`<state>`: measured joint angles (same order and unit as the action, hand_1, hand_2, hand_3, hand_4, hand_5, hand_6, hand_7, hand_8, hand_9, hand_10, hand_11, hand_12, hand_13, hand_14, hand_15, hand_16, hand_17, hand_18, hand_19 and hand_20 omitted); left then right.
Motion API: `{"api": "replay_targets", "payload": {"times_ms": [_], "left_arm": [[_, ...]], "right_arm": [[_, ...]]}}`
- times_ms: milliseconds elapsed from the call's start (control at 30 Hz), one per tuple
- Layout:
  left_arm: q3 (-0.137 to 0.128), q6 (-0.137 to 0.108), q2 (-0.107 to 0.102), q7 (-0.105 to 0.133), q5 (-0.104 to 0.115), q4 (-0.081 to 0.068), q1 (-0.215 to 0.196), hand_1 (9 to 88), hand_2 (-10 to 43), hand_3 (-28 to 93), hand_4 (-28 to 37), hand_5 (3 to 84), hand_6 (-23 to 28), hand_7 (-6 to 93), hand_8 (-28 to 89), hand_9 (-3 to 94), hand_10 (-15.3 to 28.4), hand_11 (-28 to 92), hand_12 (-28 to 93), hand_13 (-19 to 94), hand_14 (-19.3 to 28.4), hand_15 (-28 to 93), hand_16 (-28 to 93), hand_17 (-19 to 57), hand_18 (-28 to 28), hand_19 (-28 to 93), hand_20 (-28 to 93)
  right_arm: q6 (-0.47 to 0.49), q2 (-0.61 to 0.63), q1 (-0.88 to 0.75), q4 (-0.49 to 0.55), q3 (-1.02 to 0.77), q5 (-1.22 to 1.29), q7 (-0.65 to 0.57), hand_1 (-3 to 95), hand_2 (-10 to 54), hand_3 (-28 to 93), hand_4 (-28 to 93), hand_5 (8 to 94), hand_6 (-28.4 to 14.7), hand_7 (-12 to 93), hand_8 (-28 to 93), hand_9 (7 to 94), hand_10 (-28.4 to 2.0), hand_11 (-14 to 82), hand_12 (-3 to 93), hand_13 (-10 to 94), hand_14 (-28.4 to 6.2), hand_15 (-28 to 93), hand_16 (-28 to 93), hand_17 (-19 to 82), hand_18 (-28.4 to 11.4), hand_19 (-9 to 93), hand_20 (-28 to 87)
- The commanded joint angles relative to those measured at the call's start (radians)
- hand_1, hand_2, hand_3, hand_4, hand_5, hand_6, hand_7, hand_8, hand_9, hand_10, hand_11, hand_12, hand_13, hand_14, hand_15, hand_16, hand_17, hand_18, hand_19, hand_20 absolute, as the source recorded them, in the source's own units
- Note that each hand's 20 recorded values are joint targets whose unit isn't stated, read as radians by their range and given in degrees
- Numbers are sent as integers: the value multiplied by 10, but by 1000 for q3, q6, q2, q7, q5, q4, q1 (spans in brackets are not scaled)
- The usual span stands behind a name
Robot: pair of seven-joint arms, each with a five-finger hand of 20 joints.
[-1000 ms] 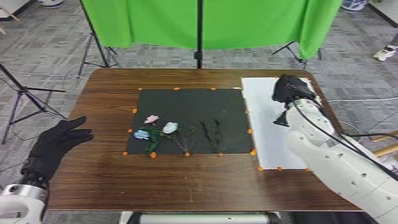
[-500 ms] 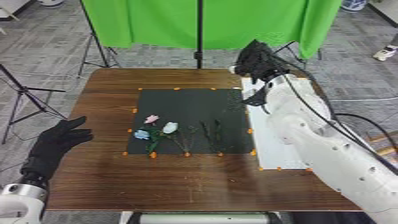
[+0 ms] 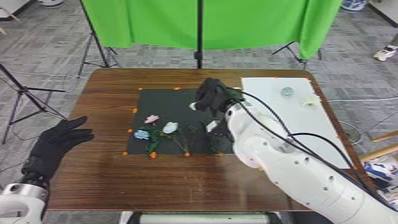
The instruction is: Arrange flowers
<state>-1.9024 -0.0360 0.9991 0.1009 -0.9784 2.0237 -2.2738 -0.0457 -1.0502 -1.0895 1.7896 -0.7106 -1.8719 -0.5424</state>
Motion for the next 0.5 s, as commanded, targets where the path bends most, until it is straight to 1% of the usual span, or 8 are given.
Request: {"api": "replay_targets", "payload": {"times_ms": [33, 167, 267, 400, 500], "left_arm": [[12, 13, 4, -10, -5, -9, 5, 156, 223, 660, -283, 458, 76, 55, -47, 494, 167, 173, 115, 417, 205, 213, -2, 106, 158, 194, 189], [16, 22, 4, -14, -7, -11, 10, 154, 220, 660, -283, 458, 77, 54, -47, 494, 167, 173, 115, 416, 205, 211, -2, 106, 158, 194, 189], [17, 21, 1, -15, -5, -14, 15, 153, 216, 662, -283, 458, 77, 54, -46, 494, 167, 173, 116, 415, 204, 211, -2, 106, 157, 193, 188], [14, 24, -2, -15, -6, -13, 13, 153, 213, 662, -283, 457, 78, 53, -46, 492, 167, 172, 116, 415, 204, 211, -1, 105, 157, 193, 188], [19, 29, -5, -17, -5, -18, 21, 153, 211, 663, -283, 457, 79, 52, -46, 492, 167, 171, 115, 413, 205, 211, -1, 104, 158, 192, 188]], "right_arm": [[25, -34, 6, -2, 33, 9, 14, 644, -95, 544, -181, 795, 2, 259, 81, 920, -86, 76, 399, 929, -2, 562, 346, 613, -146, 932, 529], [44, -40, 0, -4, 39, 19, 14, 638, -95, 545, -178, 790, 2, 260, 85, 915, -87, 75, 400, 925, -3, 562, 347, 611, -146, 932, 531], [52, -44, -3, -6, 42, 32, 16, 628, -95, 548, -172, 784, 2, 262, 87, 911, -88, 74, 399, 924, -4, 562, 348, 608, -148, 932, 531], [61, -49, -6, -7, 44, 37, 14, 610, -95, 545, -163, 777, -3, 262, 87, 902, -88, 71, 396, 916, -7, 563, 348, 600, -150, 932, 528], [60, -50, -7, -9, 50, 31, 15, 604, -95, 542, -160, 775, -4, 261, 86, 898, -89, 67, 390, 914, -9, 563, 347, 599, -150, 932, 528]]}}
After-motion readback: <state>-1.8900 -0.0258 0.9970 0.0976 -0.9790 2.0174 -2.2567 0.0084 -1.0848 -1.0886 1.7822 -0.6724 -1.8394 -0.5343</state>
